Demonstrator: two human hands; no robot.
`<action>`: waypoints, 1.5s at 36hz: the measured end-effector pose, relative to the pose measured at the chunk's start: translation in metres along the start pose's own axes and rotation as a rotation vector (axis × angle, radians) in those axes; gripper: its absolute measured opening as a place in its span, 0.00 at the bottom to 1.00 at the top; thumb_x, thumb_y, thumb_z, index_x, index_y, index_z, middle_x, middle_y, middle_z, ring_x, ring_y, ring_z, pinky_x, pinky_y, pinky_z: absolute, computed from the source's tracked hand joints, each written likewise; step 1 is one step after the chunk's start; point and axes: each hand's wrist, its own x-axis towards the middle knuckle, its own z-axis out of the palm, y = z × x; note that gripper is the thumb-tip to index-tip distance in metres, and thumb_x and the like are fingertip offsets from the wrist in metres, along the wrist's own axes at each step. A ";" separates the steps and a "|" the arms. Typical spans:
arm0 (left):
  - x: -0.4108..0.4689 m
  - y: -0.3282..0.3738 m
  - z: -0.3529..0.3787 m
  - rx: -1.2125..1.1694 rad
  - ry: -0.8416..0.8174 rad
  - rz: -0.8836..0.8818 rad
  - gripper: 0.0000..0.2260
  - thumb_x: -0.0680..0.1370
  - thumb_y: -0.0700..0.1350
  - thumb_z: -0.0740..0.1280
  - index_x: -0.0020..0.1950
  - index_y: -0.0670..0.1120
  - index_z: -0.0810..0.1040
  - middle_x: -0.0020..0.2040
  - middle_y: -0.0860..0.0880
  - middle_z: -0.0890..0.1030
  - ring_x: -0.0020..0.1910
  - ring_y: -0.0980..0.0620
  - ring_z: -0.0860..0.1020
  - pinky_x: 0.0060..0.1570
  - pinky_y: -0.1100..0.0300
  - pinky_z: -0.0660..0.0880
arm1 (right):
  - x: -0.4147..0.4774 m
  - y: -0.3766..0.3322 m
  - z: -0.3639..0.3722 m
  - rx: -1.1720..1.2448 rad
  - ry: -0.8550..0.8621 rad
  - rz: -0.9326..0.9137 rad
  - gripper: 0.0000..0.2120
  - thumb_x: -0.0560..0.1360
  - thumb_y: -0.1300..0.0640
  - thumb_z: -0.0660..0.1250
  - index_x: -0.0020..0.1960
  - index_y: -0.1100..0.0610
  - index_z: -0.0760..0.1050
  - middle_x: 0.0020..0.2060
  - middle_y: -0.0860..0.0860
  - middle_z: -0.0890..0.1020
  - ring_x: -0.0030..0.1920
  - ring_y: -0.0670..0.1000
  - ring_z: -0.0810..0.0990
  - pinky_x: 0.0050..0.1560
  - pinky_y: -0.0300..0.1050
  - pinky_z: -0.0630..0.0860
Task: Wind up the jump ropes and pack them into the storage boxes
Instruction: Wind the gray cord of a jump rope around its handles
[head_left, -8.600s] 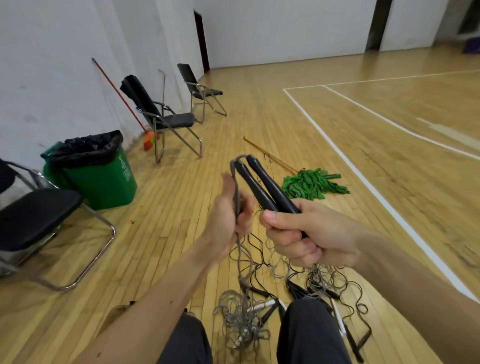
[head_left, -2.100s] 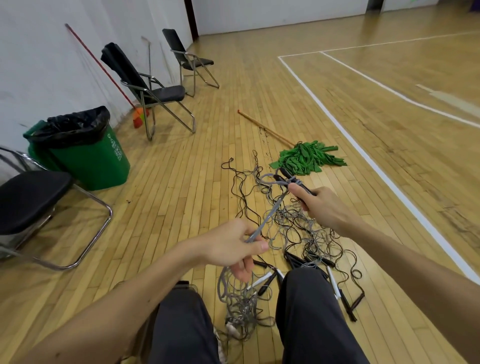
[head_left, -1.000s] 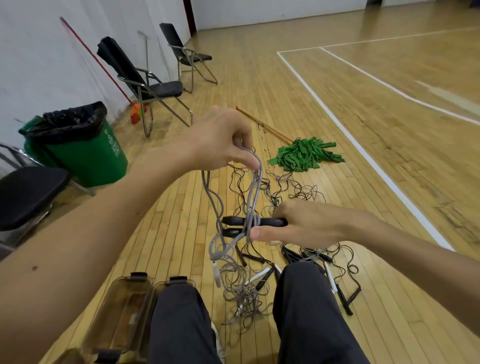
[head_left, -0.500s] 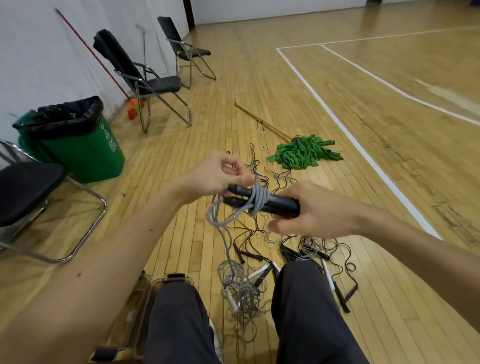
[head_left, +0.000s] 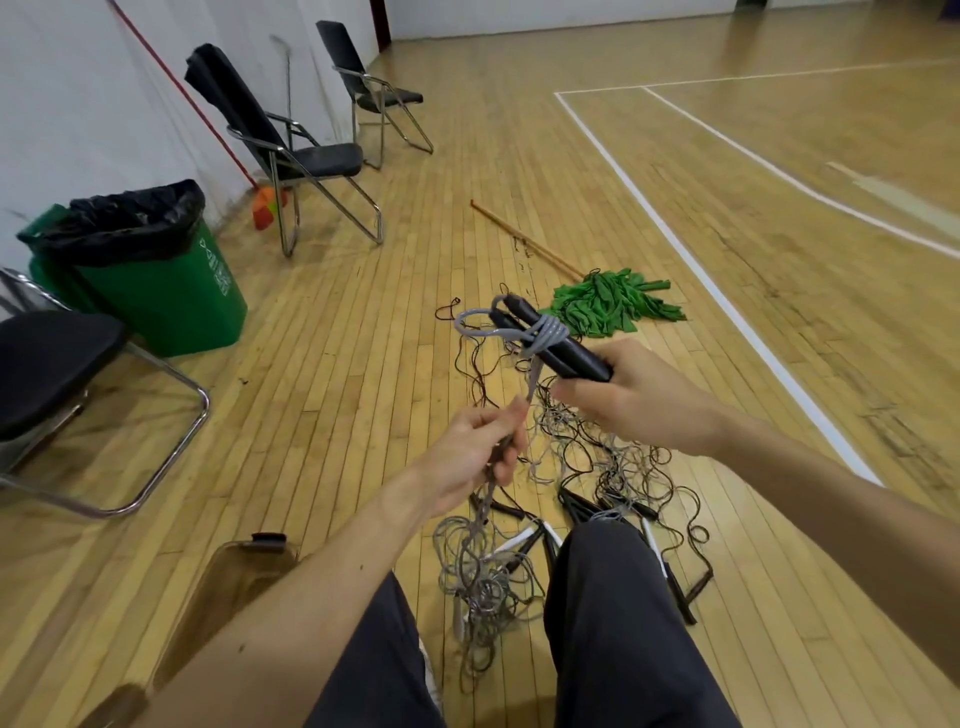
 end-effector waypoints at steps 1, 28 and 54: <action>-0.001 -0.003 0.001 -0.026 0.014 -0.016 0.18 0.75 0.58 0.66 0.36 0.44 0.75 0.29 0.51 0.72 0.27 0.55 0.68 0.29 0.64 0.68 | 0.002 0.003 0.000 0.013 0.010 0.017 0.10 0.80 0.57 0.68 0.44 0.60 0.72 0.28 0.48 0.71 0.26 0.51 0.67 0.27 0.44 0.66; -0.047 0.011 0.004 1.133 0.138 0.096 0.09 0.82 0.52 0.65 0.45 0.49 0.77 0.35 0.51 0.77 0.29 0.55 0.71 0.34 0.57 0.75 | 0.028 0.081 0.012 -0.308 0.150 0.477 0.07 0.81 0.56 0.65 0.49 0.60 0.75 0.33 0.53 0.74 0.29 0.50 0.71 0.27 0.42 0.65; -0.064 0.103 -0.025 1.674 0.208 0.569 0.15 0.82 0.57 0.61 0.49 0.47 0.78 0.38 0.54 0.77 0.38 0.55 0.76 0.36 0.63 0.71 | 0.021 0.034 0.070 -0.660 -0.360 0.398 0.07 0.78 0.53 0.66 0.49 0.58 0.75 0.33 0.51 0.74 0.30 0.50 0.71 0.28 0.40 0.64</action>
